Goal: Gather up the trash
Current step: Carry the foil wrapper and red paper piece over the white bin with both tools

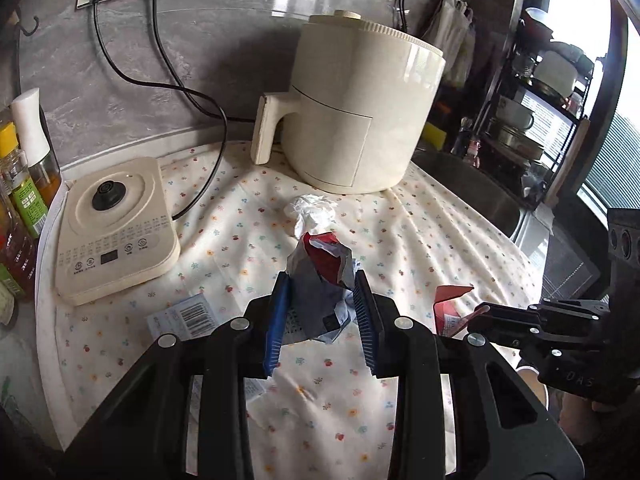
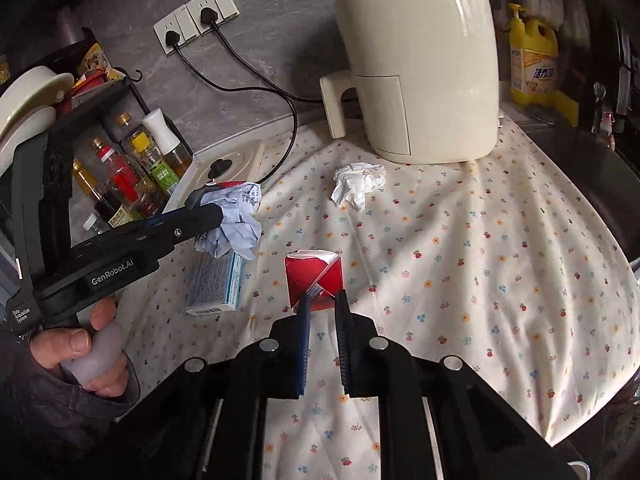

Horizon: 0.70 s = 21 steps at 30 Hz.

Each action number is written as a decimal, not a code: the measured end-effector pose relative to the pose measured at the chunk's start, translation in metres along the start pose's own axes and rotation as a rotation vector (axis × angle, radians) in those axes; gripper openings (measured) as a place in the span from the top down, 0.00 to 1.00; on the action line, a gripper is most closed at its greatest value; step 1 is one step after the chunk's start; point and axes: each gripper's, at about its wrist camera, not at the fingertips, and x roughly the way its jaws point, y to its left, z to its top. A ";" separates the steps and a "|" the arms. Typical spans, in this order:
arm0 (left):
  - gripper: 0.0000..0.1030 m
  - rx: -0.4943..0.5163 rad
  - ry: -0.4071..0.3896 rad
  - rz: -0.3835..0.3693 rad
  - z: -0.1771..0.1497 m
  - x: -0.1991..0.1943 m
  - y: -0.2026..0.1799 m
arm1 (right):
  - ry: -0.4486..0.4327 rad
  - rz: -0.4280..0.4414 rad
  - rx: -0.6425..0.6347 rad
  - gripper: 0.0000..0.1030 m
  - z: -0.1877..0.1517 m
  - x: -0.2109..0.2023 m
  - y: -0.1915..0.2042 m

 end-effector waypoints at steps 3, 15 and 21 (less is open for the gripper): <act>0.69 0.034 0.028 -0.035 -0.008 0.010 -0.036 | -0.017 -0.022 0.036 0.88 -0.016 -0.032 -0.020; 0.69 0.187 0.128 -0.231 -0.042 0.045 -0.203 | -0.062 -0.204 0.264 0.87 -0.108 -0.156 -0.139; 0.68 0.265 0.165 -0.333 -0.064 0.057 -0.283 | -0.083 -0.314 0.388 0.87 -0.157 -0.212 -0.200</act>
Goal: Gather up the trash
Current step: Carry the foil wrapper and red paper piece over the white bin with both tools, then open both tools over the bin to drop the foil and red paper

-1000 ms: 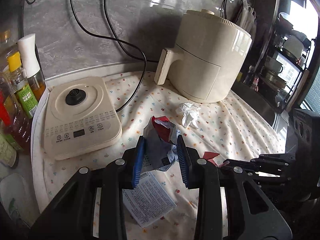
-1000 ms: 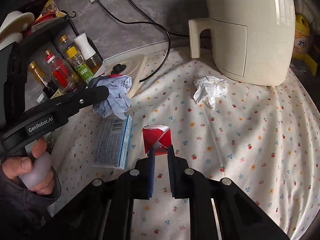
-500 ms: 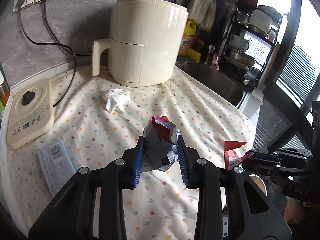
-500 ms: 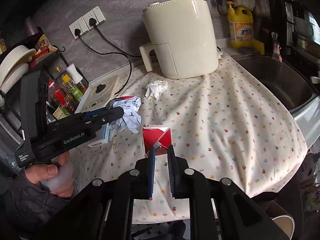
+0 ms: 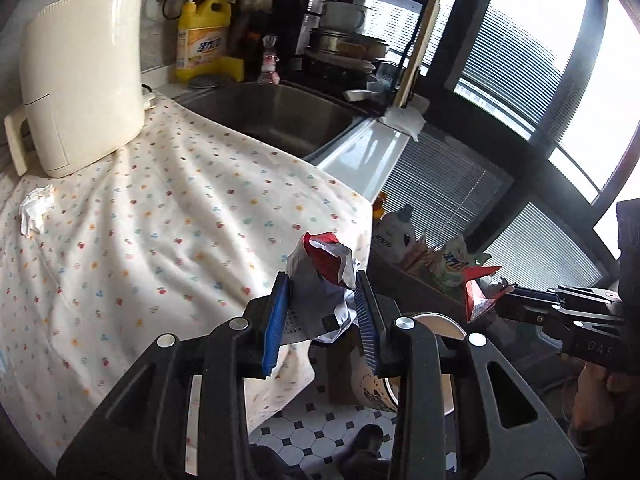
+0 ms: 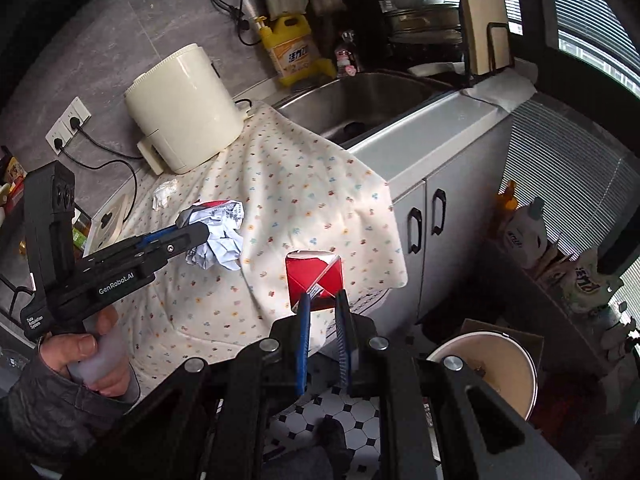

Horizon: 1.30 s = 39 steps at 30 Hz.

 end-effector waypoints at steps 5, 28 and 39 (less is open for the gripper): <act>0.68 0.055 0.017 -0.075 -0.001 0.029 -0.059 | 0.004 -0.072 0.077 0.87 -0.016 -0.023 -0.065; 0.68 0.015 0.239 -0.140 -0.082 0.147 -0.155 | 0.186 -0.235 0.206 0.33 -0.078 -0.013 -0.228; 0.44 0.062 0.338 -0.248 -0.082 0.182 -0.191 | 0.154 -0.287 0.247 0.25 -0.085 -0.040 -0.245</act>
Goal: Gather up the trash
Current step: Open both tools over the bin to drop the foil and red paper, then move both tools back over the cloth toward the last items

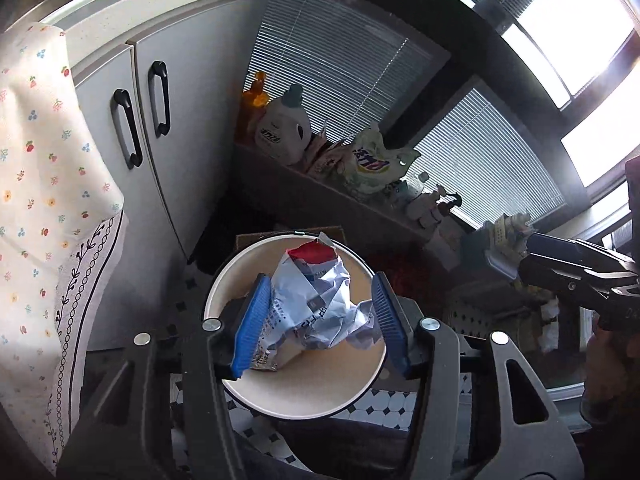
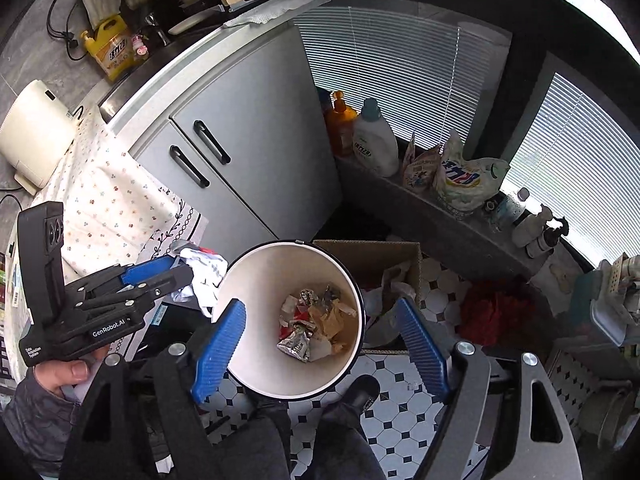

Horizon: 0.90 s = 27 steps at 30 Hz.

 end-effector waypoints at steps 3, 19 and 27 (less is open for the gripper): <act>0.21 -0.008 -0.030 0.015 0.006 -0.014 0.004 | -0.011 0.001 0.009 0.24 0.002 -0.004 0.002; 0.07 -0.113 -0.292 0.205 0.005 -0.190 0.097 | -0.108 0.157 -0.117 0.15 0.039 -0.014 0.141; 0.06 -0.221 -0.369 0.363 -0.031 -0.264 0.162 | -0.129 0.252 -0.224 0.10 0.046 -0.015 0.234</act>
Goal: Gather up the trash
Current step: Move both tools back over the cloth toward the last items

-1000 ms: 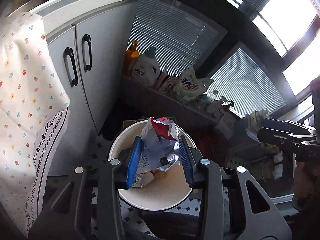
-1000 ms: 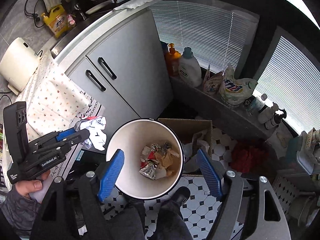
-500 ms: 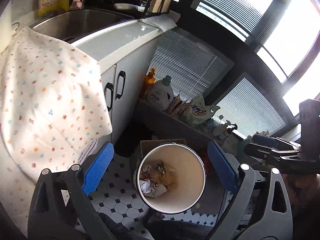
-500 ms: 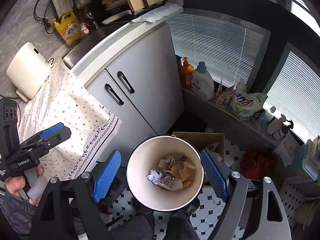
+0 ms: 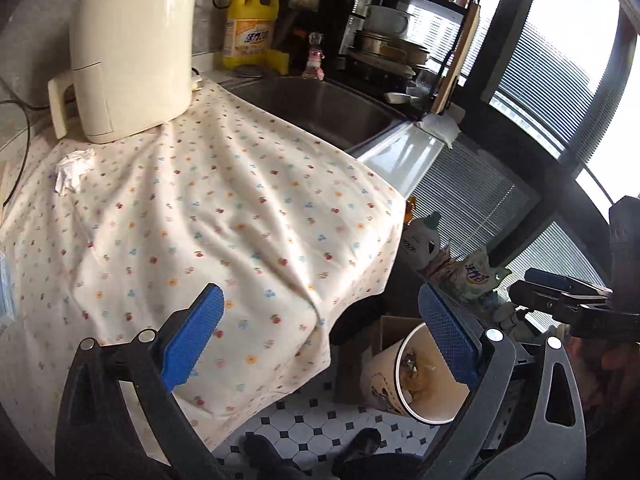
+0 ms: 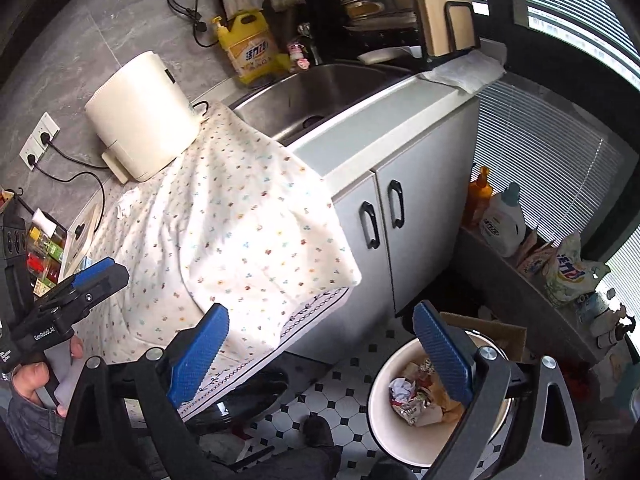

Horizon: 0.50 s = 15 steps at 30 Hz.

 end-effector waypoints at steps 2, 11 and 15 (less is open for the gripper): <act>0.06 -0.036 -0.011 0.040 -0.003 -0.011 0.026 | -0.001 0.020 -0.023 0.08 0.004 0.007 0.021; 0.06 -0.186 -0.052 0.243 -0.022 -0.054 0.128 | 0.010 0.089 -0.119 0.08 0.015 0.040 0.110; 0.06 -0.245 -0.064 0.337 -0.029 -0.068 0.169 | 0.011 0.115 -0.167 0.08 0.020 0.053 0.151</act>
